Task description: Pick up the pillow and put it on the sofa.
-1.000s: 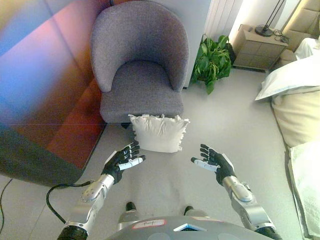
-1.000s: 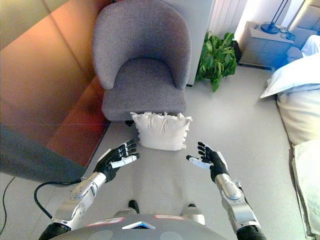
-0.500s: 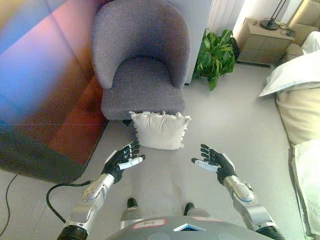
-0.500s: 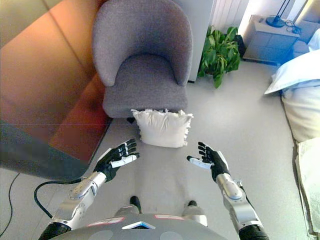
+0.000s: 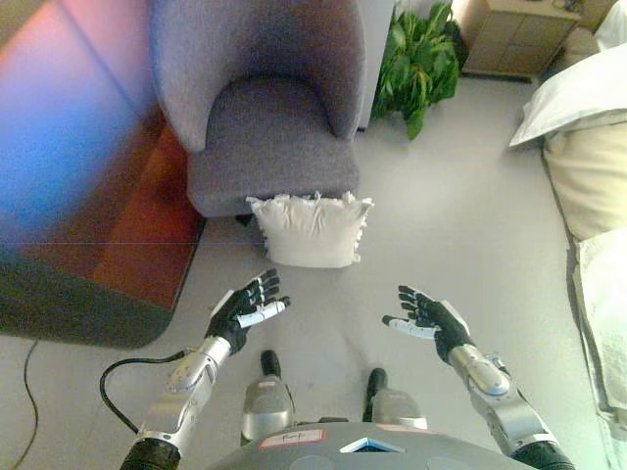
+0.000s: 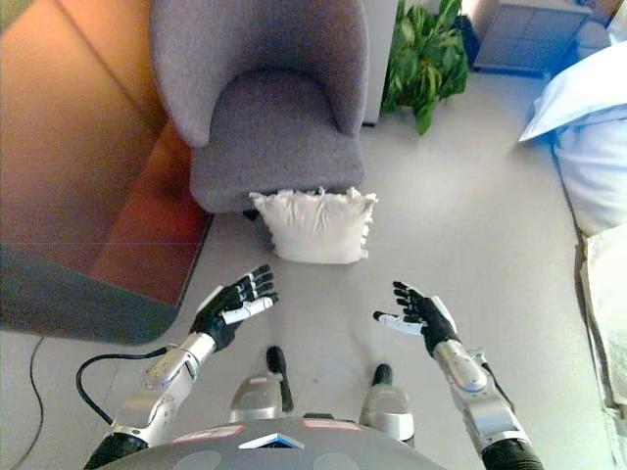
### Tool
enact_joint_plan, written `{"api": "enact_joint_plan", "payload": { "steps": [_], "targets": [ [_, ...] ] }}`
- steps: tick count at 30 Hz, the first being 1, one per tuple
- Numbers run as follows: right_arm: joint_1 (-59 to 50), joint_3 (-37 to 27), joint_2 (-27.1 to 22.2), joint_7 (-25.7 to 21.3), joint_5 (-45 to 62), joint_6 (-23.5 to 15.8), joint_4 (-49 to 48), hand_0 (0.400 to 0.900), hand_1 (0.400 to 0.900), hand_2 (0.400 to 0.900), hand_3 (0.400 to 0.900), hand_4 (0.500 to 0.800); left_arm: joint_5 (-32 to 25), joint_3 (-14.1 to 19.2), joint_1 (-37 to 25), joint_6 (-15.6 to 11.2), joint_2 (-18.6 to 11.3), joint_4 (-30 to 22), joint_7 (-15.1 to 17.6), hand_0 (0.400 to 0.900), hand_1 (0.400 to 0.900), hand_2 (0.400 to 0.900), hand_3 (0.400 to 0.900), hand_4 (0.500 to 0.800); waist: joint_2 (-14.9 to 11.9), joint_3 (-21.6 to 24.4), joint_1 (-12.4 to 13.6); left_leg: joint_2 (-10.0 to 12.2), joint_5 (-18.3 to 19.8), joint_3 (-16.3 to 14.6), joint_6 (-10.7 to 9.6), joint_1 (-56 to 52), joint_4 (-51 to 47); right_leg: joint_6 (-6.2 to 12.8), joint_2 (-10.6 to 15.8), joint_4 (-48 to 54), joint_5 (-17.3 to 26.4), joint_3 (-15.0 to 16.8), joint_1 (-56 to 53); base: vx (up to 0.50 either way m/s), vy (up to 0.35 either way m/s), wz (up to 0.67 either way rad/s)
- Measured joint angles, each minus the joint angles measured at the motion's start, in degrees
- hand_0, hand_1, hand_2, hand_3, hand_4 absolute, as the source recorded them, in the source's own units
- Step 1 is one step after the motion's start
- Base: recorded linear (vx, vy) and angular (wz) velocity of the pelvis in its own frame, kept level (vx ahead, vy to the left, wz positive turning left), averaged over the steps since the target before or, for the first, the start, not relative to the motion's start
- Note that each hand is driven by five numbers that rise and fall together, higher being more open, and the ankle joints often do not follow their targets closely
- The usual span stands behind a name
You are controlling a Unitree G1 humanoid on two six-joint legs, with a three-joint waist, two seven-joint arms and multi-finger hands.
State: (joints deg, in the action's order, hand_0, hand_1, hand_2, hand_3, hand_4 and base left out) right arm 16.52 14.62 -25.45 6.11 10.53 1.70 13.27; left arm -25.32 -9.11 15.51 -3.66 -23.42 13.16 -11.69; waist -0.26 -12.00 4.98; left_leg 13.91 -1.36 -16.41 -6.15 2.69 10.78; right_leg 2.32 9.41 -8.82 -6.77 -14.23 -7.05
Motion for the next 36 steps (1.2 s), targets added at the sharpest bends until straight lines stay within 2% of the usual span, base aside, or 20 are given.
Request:
{"api": "enact_joint_plan", "payload": {
  "steps": [1, 2, 3, 5, 6, 7, 9, 11, 12, 13, 16, 19, 21, 23, 26, 28, 29, 31, 34, 36],
  "targets": [
    [-0.5, 0.0, 0.9, 0.5, 0.0, -0.1, -0.1, 0.900, 0.900, 0.900, 0.900, 0.800, -0.5, 0.6, -0.1, -0.2, -1.1, 0.6, 0.0, 0.900, 0.900, 0.900, 0.900, 0.800, -2.1, 0.0, 0.1, 0.7, 4.0, 0.3, -1.0, 4.8, 7.8, 4.59, 0.7, 4.1, -1.5, 2.9, -2.7, 0.60, 0.341, -0.10],
    [-1.4, -1.2, 1.8, 0.2, 0.0, 0.1, 0.6, 0.900, 0.900, 0.900, 0.900, 0.800, -0.6, 0.6, -0.6, 0.0, -1.1, 1.3, 0.6, 0.900, 0.900, 0.900, 0.900, 0.800, -1.5, 0.1, -0.3, 1.8, 4.2, 0.8, -1.9, 7.3, 8.5, 4.82, 0.7, 5.0, -1.7, 2.9, -3.8, 0.50, 0.280, 0.05],
    [-1.6, -2.6, 2.3, 0.0, 0.0, 0.5, 0.5, 0.900, 0.900, 0.900, 0.900, 0.800, -0.9, 0.5, -1.1, 0.4, -1.0, 1.5, 0.7, 0.900, 0.900, 0.900, 0.900, 0.800, -1.6, 0.2, -0.1, 2.1, 3.7, 0.7, -1.0, 9.1, 8.4, 5.37, 1.5, 4.9, -2.0, 3.0, -3.8, 0.45, 0.251, 0.17],
    [-0.9, -4.2, 2.0, 0.4, 0.0, 1.4, -0.5, 0.900, 0.900, 0.900, 0.900, 0.800, -1.0, 0.7, -0.6, 0.8, -0.9, 1.7, 0.6, 0.900, 0.900, 0.900, 0.900, 0.800, -3.0, 1.2, 0.9, -1.3, 2.5, -0.8, 2.0, 8.1, 7.4, 6.74, 6.3, 3.0, -3.4, 2.6, -4.3, 0.51, 0.380, 0.41],
    [0.3, -4.3, 2.1, 0.6, 0.0, 1.5, -1.7, 0.900, 0.900, 0.900, 0.900, 0.800, -1.1, 1.0, -0.7, 1.1, -0.8, 2.0, 0.6, 0.900, 0.900, 0.900, 0.900, 0.800, -4.8, 2.4, 1.0, -4.1, 3.4, -2.5, 3.0, 7.7, 6.5, 8.17, 9.2, -0.2, -2.8, 2.2, -3.6, 0.51, 0.422, 0.35],
    [0.9, -4.3, 2.3, 0.6, 0.0, 1.6, -2.6, 0.900, 0.900, 0.900, 0.900, 0.800, -1.5, 1.1, -1.4, 1.1, -0.7, 1.9, 0.4, 0.900, 0.900, 0.900, 0.900, 0.800, -4.9, 2.2, 0.5, -5.4, 3.5, -2.1, 4.4, 6.4, 6.0, 10.05, 11.3, -7.6, -1.6, 1.3, -0.4, 0.43, 0.327, 0.15],
    [1.7, -3.8, 3.8, 0.6, -0.1, 1.8, -3.9, 0.900, 0.900, 0.900, 0.900, 0.800, -1.6, 1.2, -2.5, 0.8, -1.5, 1.8, -0.3, 0.900, 0.900, 0.900, 0.900, 0.800, -5.4, 2.7, 0.0, -6.6, 3.8, -2.0, 5.5, 5.3, 4.9, 9.94, 13.2, -14.8, 2.8, 1.1, 2.7, 0.41, 0.265, 0.18],
    [1.1, -2.4, 4.4, 0.3, 0.0, 1.8, -4.8, 0.900, 0.900, 0.900, 0.900, 0.800, -1.6, 1.3, -3.2, 0.8, -2.3, 1.8, 0.2, 0.900, 0.900, 0.900, 0.900, 0.800, -5.1, 2.9, 0.0, -7.8, 3.1, -3.1, 6.8, 1.8, 0.2, 8.08, 14.8, -21.6, 11.5, -0.5, 6.6, 0.34, 0.126, 0.28],
    [0.8, -2.0, 4.6, 0.0, 0.0, 1.8, -5.1, 0.900, 0.900, 0.900, 0.900, 0.800, -1.6, 1.5, -3.3, 0.8, -2.8, 1.8, 0.3, 0.900, 0.900, 0.900, 0.900, 0.800, -4.7, 2.8, 0.2, -8.1, 2.6, -3.3, 7.2, 0.1, -2.4, 8.43, 15.3, -24.1, 11.3, -1.1, 8.1, 0.32, 0.013, 0.40],
    [0.5, -1.7, 4.9, -0.4, 0.0, 1.8, -5.7, 0.900, 0.900, 0.900, 0.900, 0.800, -1.6, 2.2, -3.4, 0.8, -3.2, 1.8, 0.4, 0.900, 0.900, 0.900, 0.900, 0.800, -4.4, 2.8, 0.1, -8.4, 2.3, -3.1, 7.5, -1.6, -4.7, 8.84, 15.0, -25.1, 10.2, -2.4, 8.9, 0.28, -0.059, 0.49],
    [1.0, -1.7, 4.8, -1.2, -0.1, 1.4, -6.5, 0.900, 0.900, 0.900, 0.900, 0.800, -1.6, 2.2, -3.4, 0.9, -4.0, 1.7, 0.2, 0.900, 0.900, 0.900, 0.900, 0.800, -3.4, 3.1, -0.5, -8.5, 1.5, -2.0, 7.8, -4.4, -9.0, 8.26, 12.2, -20.6, 7.9, -7.1, 10.5, 0.29, -0.126, 0.49],
    [1.0, -1.9, 4.1, -2.6, -1.4, 0.9, -5.3, 0.900, 0.900, 0.900, 0.900, 0.800, -1.6, 0.3, -3.7, 1.3, -4.0, 1.7, -0.1, 0.900, 0.900, 0.900, 0.900, 0.800, -2.3, 2.7, -2.2, -8.5, 1.4, 0.6, 7.6, -5.7, -9.9, 8.46, 12.8, -14.1, 8.2, -9.6, 11.4, 0.29, -0.165, 0.31],
    [1.2, -1.9, 3.3, -3.9, -4.7, 0.6, -5.3, 0.900, 0.900, 0.900, 0.900, 0.800, -1.6, -0.4, -3.3, 1.4, -3.7, 1.8, -0.1, 0.900, 0.900, 0.900, 0.900, 0.800, -2.1, 2.5, -3.5, -8.5, 1.5, 1.7, 7.4, -6.4, -10.3, 10.03, 13.8, -8.7, 9.4, -9.0, 11.8, 0.32, -0.242, 0.51],
    [1.6, -1.8, 2.2, -7.1, -10.7, 0.3, -5.3, 0.900, 0.900, 0.900, 0.900, 0.800, -1.6, -1.2, -3.3, 1.4, -3.7, 1.8, -0.1, 0.900, 0.900, 0.900, 0.900, 0.800, -2.3, 2.7, -3.6, -8.6, 1.9, 2.9, 6.1, -6.7, -10.2, 12.57, 14.1, 0.1, 11.4, -6.1, 12.0, 0.41, -0.333, 0.83],
    [2.1, -2.0, 0.7, -11.1, -16.3, 0.6, -5.2, 0.900, 0.900, 0.900, 0.900, 0.800, -1.6, -1.5, -2.9, 1.3, -4.2, 1.8, -0.1, 0.900, 0.900, 0.900, 0.900, 0.800, -3.6, 3.4, -4.7, -8.8, 2.0, 6.5, 3.6, -6.4, -10.8, 11.99, 14.4, 14.4, 15.0, -2.9, 8.6, 0.41, -0.363, 0.73],
    [2.7, -1.9, 1.2, -13.1, -18.6, 0.8, -4.5, 0.900, 0.900, 0.900, 0.900, 0.800, -1.6, -1.5, -2.0, 1.3, -7.0, 1.4, -0.1, 0.900, 0.900, 0.900, 0.900, 0.800, -7.0, 4.5, -5.3, -8.2, 1.2, 8.0, -0.6, -6.0, -10.8, 11.29, 15.1, 12.6, 14.5, -1.7, 6.4, 0.35, -0.409, 0.48],
    [2.8, -2.4, 0.9, -13.6, -19.6, 0.8, -3.5, 0.900, 0.900, 0.900, 0.900, 0.800, -1.6, -1.4, -1.9, 1.4, -6.5, 2.5, 0.0, 0.900, 0.900, 0.900, 0.900, 0.800, -6.5, 4.4, -5.8, -6.5, 0.6, 7.7, -2.3, -6.1, -10.7, 11.61, 13.9, 12.6, 16.7, -1.6, 5.2, 0.33, -0.423, 0.43],
    [2.0, -4.2, -2.2, -14.8, -20.5, 1.6, -1.9, 0.900, 0.900, 0.900, 0.900, 0.800, -1.5, -2.0, -0.1, 1.7, -3.8, 1.5, -0.3, 0.900, 0.900, 0.900, 0.900, 0.800, -1.7, 4.5, -5.3, -0.9, -0.1, 7.8, -1.8, -5.8, -10.4, 9.32, 8.7, 11.0, 14.5, -3.2, 5.0, 0.33, -0.411, 0.40],
    [1.4, -6.2, -5.8, -15.4, -20.5, 2.1, -2.1, 0.900, 0.900, 0.900, 0.900, 0.800, -1.6, -2.2, 1.8, 2.5, -1.8, -0.6, -2.0, 0.900, 0.900, 0.900, 0.900, 0.800, 1.0, 4.3, -5.1, 0.9, -1.5, 6.9, -0.6, -5.6, -11.0, 8.37, 6.3, 10.1, 13.2, -3.6, 5.1, 0.21, -0.277, 0.22],
    [0.3, -6.6, -6.7, -15.8, -22.7, 2.2, -2.1, 0.900, 0.900, 0.900, 0.900, 0.800, -1.6, -2.2, 3.6, 2.5, -1.6, -2.9, -2.6, 0.900, 0.900, 0.900, 0.900, 0.800, 1.6, 3.9, -4.9, 1.3, -2.3, 6.3, -1.5, -5.5, -10.3, 8.68, 5.6, 9.1, 11.9, -3.4, 5.4, 0.13, -0.276, 0.15]
  ]
}}
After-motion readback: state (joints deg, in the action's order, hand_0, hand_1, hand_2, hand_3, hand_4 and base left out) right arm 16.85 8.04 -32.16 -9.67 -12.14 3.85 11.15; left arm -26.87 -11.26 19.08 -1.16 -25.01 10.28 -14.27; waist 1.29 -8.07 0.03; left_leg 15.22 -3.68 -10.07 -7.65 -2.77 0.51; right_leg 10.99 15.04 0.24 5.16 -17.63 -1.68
